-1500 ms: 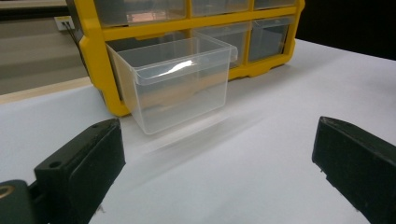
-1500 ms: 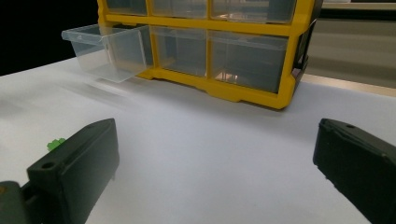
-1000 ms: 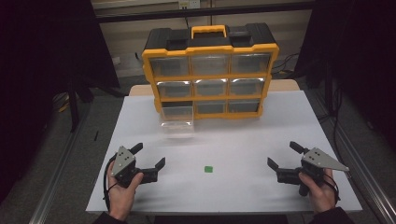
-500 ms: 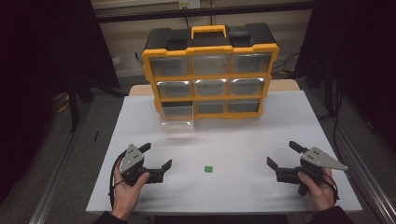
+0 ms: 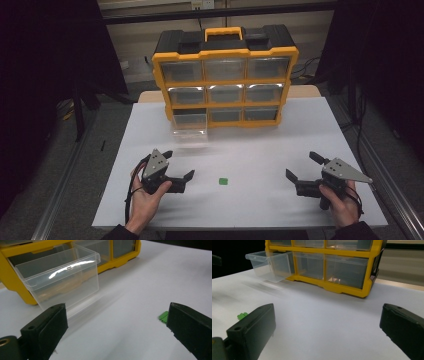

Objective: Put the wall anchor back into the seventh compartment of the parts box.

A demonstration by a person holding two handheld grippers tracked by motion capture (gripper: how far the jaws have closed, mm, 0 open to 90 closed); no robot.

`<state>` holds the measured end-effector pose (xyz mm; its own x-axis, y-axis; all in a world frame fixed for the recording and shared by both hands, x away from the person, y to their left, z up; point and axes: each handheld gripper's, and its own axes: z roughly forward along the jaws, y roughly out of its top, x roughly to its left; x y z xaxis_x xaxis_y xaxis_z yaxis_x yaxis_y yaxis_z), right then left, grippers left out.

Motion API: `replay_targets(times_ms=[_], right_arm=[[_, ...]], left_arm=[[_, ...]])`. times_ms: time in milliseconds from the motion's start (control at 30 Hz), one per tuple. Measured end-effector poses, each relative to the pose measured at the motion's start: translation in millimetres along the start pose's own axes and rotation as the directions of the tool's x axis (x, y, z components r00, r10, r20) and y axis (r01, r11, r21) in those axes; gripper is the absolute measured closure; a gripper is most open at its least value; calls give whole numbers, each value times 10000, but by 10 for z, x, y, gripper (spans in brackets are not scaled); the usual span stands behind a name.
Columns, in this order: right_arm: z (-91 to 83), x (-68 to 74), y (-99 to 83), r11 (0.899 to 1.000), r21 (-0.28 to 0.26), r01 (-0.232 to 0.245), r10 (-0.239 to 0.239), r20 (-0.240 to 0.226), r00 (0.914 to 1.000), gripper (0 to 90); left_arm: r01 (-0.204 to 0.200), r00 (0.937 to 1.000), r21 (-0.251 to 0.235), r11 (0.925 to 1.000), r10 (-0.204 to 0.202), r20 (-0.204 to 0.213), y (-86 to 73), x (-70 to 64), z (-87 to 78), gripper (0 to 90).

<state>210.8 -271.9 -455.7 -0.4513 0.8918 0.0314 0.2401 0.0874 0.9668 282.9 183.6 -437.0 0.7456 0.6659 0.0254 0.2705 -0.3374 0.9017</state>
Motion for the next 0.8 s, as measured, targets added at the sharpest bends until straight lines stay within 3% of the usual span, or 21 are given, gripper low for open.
replay_targets(times_ms=[33,133,200,400,467,533,600,800], right_arm=[[3,2,-1,10000,32,26,-25,-56,10000,2],[11,12,0,10000,77,21,-20,-69,10000,2],[11,12,-2,10000,85,17,-17,-71,10000,2],[16,12,-5,9999,95,85,-84,-137,9999,2],[17,12,-5,9999,94,87,-85,-149,9999,2],[15,12,-5,9999,103,33,-32,-142,9999,2],[15,11,-5,9999,117,45,-43,-133,9999,2],[15,11,-4,9999,106,40,-39,-135,9999,1]], left_arm=[[180,9996,-85,9998,-178,234,20,3,10,38],[-320,9994,6,9995,320,164,71,-28,35,38],[-100,9988,30,9999,98,480,91,-39,74,43],[-260,9943,68,9996,252,1035,202,-74,161,43],[-198,9893,168,9997,172,1447,249,-102,187,52],[-514,9865,245,9984,469,1570,291,-123,212,56],[-327,9805,265,9991,269,1945,321,-145,249,57],[-396,9707,485,9980,269,2386,353,-144,363,57]])
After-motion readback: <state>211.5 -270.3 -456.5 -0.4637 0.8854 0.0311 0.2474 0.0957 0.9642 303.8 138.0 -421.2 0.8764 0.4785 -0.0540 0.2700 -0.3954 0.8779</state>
